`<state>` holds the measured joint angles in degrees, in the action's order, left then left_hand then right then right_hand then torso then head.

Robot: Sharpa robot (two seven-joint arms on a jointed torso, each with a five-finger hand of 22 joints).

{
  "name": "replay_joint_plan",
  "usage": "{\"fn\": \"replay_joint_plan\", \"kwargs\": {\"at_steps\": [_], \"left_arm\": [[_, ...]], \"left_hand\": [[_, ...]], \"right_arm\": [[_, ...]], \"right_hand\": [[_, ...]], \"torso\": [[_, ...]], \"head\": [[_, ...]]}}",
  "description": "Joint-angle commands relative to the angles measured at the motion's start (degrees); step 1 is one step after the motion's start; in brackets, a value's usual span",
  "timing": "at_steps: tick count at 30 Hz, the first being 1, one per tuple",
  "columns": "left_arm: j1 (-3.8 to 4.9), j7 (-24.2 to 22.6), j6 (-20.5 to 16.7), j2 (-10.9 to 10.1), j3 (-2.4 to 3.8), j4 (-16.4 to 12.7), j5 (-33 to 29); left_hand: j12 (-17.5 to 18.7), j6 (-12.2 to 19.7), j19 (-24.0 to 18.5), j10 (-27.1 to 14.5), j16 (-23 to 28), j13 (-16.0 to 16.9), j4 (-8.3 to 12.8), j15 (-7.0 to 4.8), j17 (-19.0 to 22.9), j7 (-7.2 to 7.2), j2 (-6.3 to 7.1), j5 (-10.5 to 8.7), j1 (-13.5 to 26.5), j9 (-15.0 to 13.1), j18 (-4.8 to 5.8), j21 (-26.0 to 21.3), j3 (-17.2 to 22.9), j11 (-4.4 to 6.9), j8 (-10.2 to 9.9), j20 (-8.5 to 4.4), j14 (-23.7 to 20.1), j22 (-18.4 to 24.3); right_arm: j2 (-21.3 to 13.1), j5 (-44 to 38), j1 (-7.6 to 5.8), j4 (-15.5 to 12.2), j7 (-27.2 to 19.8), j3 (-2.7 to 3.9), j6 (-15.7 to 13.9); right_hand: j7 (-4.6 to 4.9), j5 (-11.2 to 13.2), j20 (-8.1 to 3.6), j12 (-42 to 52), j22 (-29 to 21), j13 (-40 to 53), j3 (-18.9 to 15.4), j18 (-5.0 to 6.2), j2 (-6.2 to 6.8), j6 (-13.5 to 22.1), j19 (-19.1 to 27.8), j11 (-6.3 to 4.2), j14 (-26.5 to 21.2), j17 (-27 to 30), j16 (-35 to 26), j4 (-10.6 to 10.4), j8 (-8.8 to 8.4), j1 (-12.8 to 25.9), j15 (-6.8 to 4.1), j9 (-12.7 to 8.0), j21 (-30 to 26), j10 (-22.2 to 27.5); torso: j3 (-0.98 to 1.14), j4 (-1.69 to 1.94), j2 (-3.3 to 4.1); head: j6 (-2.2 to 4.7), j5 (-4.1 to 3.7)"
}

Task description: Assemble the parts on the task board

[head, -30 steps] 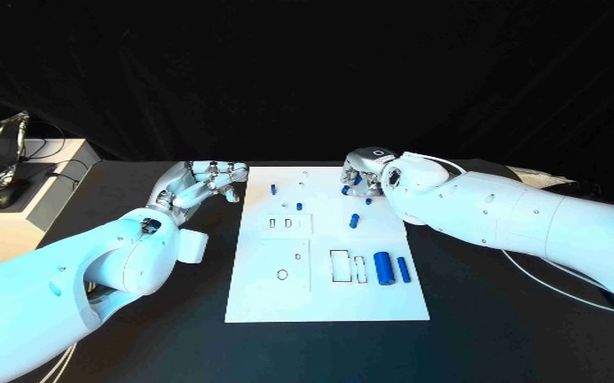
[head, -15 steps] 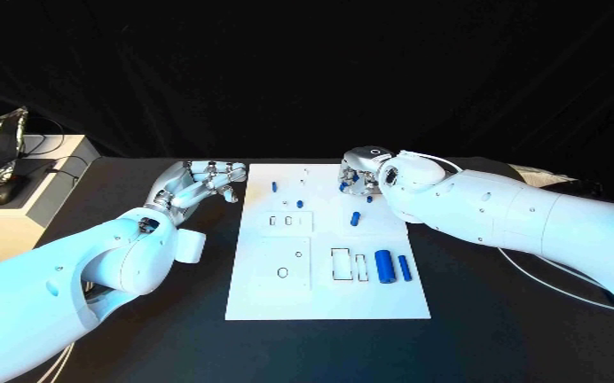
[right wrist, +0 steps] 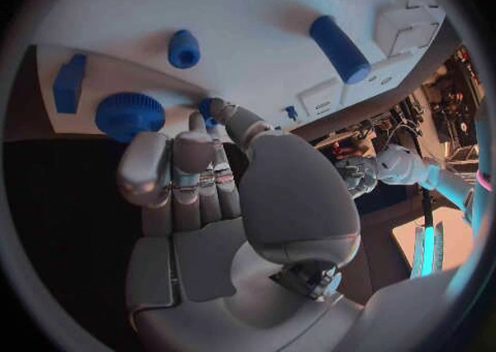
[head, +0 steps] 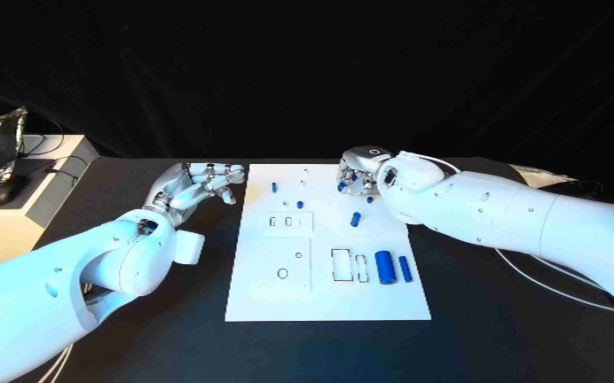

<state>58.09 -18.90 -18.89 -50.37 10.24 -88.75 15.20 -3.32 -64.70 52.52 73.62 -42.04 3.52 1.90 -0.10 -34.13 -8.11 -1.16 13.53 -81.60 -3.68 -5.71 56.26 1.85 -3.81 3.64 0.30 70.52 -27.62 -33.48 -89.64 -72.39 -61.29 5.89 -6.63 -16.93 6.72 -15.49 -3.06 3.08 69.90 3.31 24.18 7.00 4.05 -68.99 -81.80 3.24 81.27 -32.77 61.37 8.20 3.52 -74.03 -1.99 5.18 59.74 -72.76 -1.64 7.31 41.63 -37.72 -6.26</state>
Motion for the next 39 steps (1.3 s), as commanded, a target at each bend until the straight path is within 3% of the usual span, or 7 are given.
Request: {"fn": "replay_joint_plan", "kwargs": {"at_steps": [1, 9, 17, 23, 35, 39], "left_arm": [[-0.01, -0.13, 1.04, 0.13, 0.05, -0.02, 0.20], [-0.01, -0.11, 1.00, 0.03, 0.05, 0.12, 0.20], [-0.01, -0.22, 1.07, 0.04, 0.05, 0.01, 0.24], [-0.01, -0.19, 1.17, 0.15, 0.05, -0.23, 0.29], [0.02, -0.03, 1.17, -0.14, 0.06, -0.78, 0.42], [0.03, 0.00, 1.17, -0.25, 0.06, -0.86, 0.42]], "left_hand": [[-0.20, 0.50, -0.37, -0.45, -0.35, 0.05, 0.05, 0.03, 0.07, -0.04, 0.56, 0.14, -0.07, -0.07, -1.09, 0.33, 0.35, -0.07, 0.11, 0.16, -0.38, -0.06], [-0.21, 0.55, -0.55, -0.50, -0.47, 0.06, 0.15, 0.04, 0.22, -0.05, 0.63, 0.14, -0.10, -0.07, -1.11, 0.44, 0.72, -0.08, 0.11, 0.20, -0.51, -0.08], [-0.20, 0.59, -0.61, -0.54, -0.46, 0.05, 0.12, 0.08, 0.30, -0.09, 0.75, 0.10, 0.07, -0.06, -1.10, 0.45, 0.76, -0.13, 0.09, 0.22, -0.60, -0.07], [-0.22, 0.61, -0.67, -0.55, -0.45, 0.06, 0.07, 0.09, 0.40, -0.07, 0.81, 0.11, 0.17, -0.07, -1.09, 0.41, 0.80, -0.11, 0.11, 0.25, -0.63, -0.02], [-0.22, 0.61, -0.67, -0.55, -0.45, 0.06, 0.07, 0.09, 0.40, -0.07, 0.81, 0.11, 0.17, -0.07, -1.09, 0.41, 0.80, -0.11, 0.11, 0.25, -0.63, -0.02], [-0.22, 0.61, -0.67, -0.55, -0.45, 0.06, 0.07, 0.09, 0.40, -0.07, 0.81, 0.11, 0.17, -0.07, -1.09, 0.41, 0.80, -0.11, 0.11, 0.25, -0.63, -0.02]], "right_arm": [[-0.10, 1.07, 0.11, -0.61, 0.27, -0.01, -4.26], [0.43, 1.28, -0.13, -2.00, 2.17, 0.56, -9.53], [4.04, 0.41, -0.22, 0.23, 3.33, 0.78, -12.65], [7.02, 0.07, -0.21, 3.02, 3.17, 0.81, -13.29], [11.04, -0.37, 0.33, 7.89, 2.66, 0.81, -13.76], [11.53, -0.46, 0.41, 8.66, 2.56, 0.81, -13.37]], "right_hand": [[-0.35, -0.12, -0.09, 0.25, 0.87, 0.17, 0.46, 0.14, -2.36, -0.91, -0.27, -0.38, -0.18, -0.25, 0.32, 0.82, 0.20, -0.38, -0.37, 0.67, 0.25, -0.71], [-0.39, 0.22, -0.07, 0.26, 2.86, 0.16, 0.54, 0.19, -2.95, -0.89, -0.65, -0.39, -0.18, -0.38, 0.41, 2.06, 0.18, 0.38, -0.40, 1.74, -0.86, -0.78], [-0.38, 0.31, -0.04, 0.26, 4.57, 0.16, 0.52, 0.17, -3.07, -0.84, -1.13, -0.38, -0.20, -0.36, 0.47, 2.40, 0.18, 0.51, -0.36, 2.03, -2.01, -0.72], [-0.35, 0.39, -0.03, 0.27, 6.55, 0.17, 0.45, 0.13, -3.15, -0.82, -1.72, -0.35, -0.21, -0.34, 0.50, 2.60, 0.18, 0.53, -0.34, 2.04, -3.52, -0.71], [-0.28, 0.38, 0.02, 0.27, 9.12, 0.16, 0.47, 0.15, -3.26, -0.66, -2.59, -0.29, -0.23, -0.27, 0.37, 2.88, 0.19, 0.54, -0.29, 1.91, -6.17, -0.52], [-0.28, 0.38, 0.02, 0.27, 9.12, 0.16, 0.47, 0.15, -3.26, -0.66, -2.59, -0.29, -0.23, -0.27, 0.37, 2.88, 0.19, 0.54, -0.29, 1.91, -6.17, -0.52]], "torso": [[-0.03, 0.07, 0.04], [-0.10, 0.10, 0.13], [-0.18, 0.33, 0.25], [-0.17, 0.40, 0.29], [-0.62, 1.30, 0.65], [-0.71, 1.33, 0.72]], "head": [[0.12, 0.09], [0.36, 0.25], [0.62, 0.24], [0.65, 0.32], [0.77, -0.06], [0.86, -0.04]]}}
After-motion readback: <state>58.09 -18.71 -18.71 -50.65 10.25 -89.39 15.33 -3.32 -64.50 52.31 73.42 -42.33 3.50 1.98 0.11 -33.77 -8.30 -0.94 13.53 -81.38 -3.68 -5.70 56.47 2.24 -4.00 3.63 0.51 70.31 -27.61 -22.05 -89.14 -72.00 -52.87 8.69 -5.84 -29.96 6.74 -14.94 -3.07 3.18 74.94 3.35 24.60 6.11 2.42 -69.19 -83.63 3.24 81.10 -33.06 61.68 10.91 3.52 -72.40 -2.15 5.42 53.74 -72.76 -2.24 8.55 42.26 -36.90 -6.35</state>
